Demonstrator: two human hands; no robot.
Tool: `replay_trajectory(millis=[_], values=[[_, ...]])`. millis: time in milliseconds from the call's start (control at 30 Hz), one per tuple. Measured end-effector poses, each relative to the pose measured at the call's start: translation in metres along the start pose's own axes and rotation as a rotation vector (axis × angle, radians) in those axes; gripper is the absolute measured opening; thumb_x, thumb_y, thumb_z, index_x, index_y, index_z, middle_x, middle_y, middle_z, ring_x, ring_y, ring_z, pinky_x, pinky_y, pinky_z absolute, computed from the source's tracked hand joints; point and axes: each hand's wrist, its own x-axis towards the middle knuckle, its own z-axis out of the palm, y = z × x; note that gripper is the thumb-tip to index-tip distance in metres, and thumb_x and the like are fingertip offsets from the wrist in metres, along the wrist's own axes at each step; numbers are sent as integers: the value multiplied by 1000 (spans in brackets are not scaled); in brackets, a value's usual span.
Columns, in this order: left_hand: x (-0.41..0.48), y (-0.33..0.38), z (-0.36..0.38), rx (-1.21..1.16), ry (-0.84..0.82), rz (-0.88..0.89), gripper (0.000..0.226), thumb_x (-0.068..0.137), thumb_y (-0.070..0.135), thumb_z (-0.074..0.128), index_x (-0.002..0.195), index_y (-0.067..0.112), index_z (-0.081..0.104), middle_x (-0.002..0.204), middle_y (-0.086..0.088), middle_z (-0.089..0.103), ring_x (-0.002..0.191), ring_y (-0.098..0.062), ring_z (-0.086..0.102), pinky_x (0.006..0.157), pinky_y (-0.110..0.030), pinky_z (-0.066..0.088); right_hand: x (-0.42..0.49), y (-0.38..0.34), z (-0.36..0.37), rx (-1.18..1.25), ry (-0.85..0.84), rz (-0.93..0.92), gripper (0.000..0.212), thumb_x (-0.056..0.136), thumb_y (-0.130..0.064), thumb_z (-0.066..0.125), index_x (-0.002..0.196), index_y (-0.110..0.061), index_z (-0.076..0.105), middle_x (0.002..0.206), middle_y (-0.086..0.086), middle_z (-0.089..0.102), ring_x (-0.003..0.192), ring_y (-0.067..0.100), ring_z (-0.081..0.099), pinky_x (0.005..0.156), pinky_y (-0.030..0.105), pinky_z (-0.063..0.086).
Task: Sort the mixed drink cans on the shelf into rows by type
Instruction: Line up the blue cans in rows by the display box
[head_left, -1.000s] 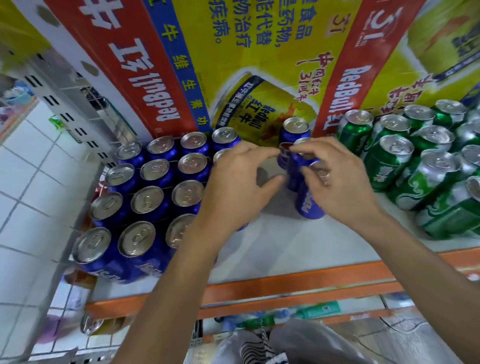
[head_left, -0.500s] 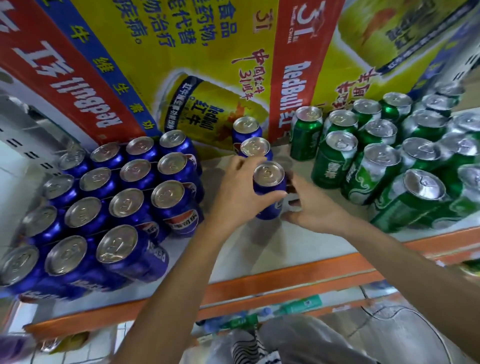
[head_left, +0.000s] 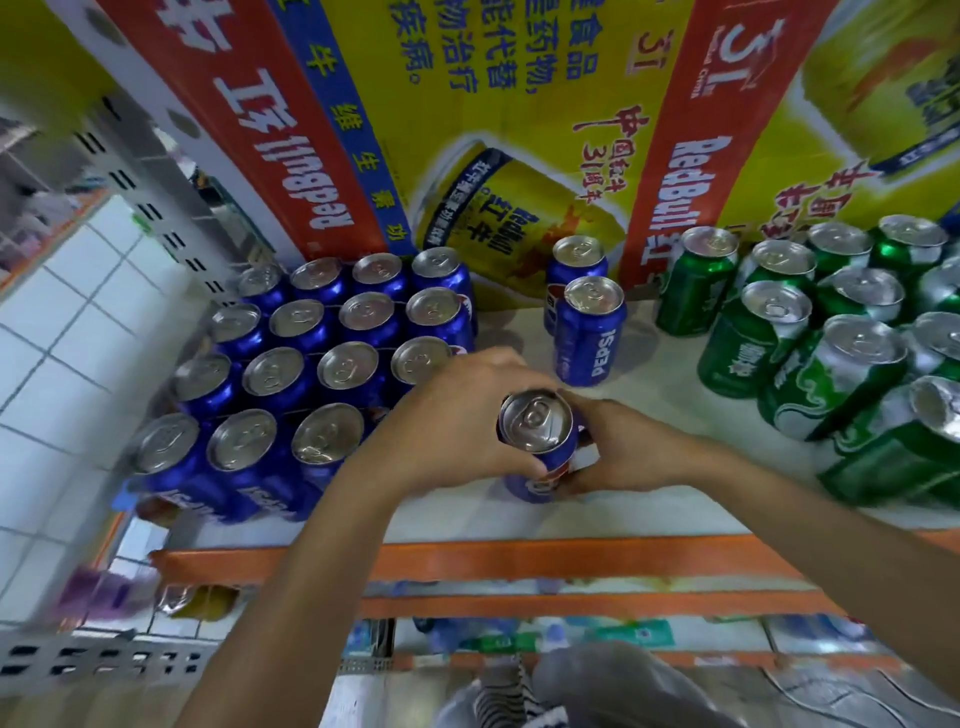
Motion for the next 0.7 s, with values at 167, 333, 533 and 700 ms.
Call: replay_trajectory(millis=[167, 333, 533, 700], values=[[-36, -21, -21, 38, -6, -37, 63, 69, 26, 81, 127, 30, 58, 123, 13, 57, 111, -2, 48, 91, -17, 38, 19, -27, 34, 5, 45, -95, 78, 65, -24, 86, 131, -21, 45, 118, -10, 60, 99, 5, 59, 82, 21, 52], [-60, -46, -28, 74, 18, -93, 60, 74, 26, 78, 129, 31, 56, 129, 15, 53, 117, -3, 45, 92, -8, 28, 37, -46, 70, 26, 132, -136, 84, 63, -28, 87, 132, -21, 40, 121, -13, 57, 102, 3, 58, 85, 13, 49], [-74, -61, -30, 57, 43, -143, 49, 73, 39, 77, 119, 35, 62, 122, 15, 54, 110, -4, 49, 92, -23, 42, 39, -49, 87, -97, 255, -55, 90, 61, -34, 87, 135, -19, 38, 127, 0, 50, 109, 16, 55, 90, 31, 51], [-70, -66, -30, 54, 79, -135, 39, 72, 37, 79, 108, 30, 66, 114, 12, 58, 102, -6, 53, 87, -29, 45, 37, -52, 92, -63, 277, 13, 86, 62, -31, 87, 130, -18, 38, 127, 1, 49, 108, 16, 55, 90, 31, 51]])
